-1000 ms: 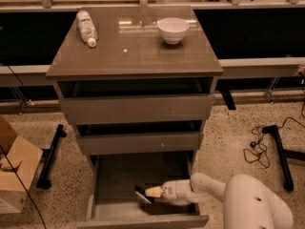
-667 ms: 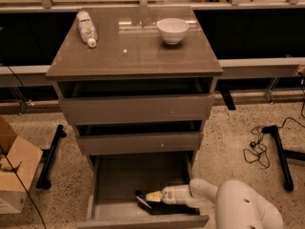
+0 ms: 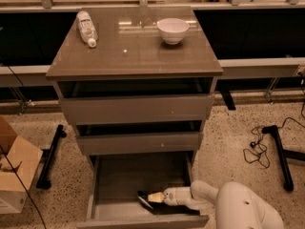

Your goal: Place rxbar blueberry into bottom drawer

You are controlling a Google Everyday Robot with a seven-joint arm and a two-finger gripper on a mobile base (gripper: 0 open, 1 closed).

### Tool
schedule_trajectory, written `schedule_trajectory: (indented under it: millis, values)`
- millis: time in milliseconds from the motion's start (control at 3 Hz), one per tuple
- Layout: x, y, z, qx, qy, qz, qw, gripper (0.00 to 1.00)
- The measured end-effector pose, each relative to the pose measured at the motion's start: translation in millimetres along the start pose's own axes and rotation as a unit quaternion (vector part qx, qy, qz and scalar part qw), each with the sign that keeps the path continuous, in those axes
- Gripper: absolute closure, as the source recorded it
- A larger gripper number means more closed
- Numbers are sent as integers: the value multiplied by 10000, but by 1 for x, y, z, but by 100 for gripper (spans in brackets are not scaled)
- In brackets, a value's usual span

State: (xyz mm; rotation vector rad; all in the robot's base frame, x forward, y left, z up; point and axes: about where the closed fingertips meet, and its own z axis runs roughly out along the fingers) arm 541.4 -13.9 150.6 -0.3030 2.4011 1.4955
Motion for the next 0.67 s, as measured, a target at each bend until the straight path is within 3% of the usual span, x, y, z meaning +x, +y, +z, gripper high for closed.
schedule_trajectory:
  millis: [667]
  values:
    - [2,2,4,-27,26,7,10000,4]
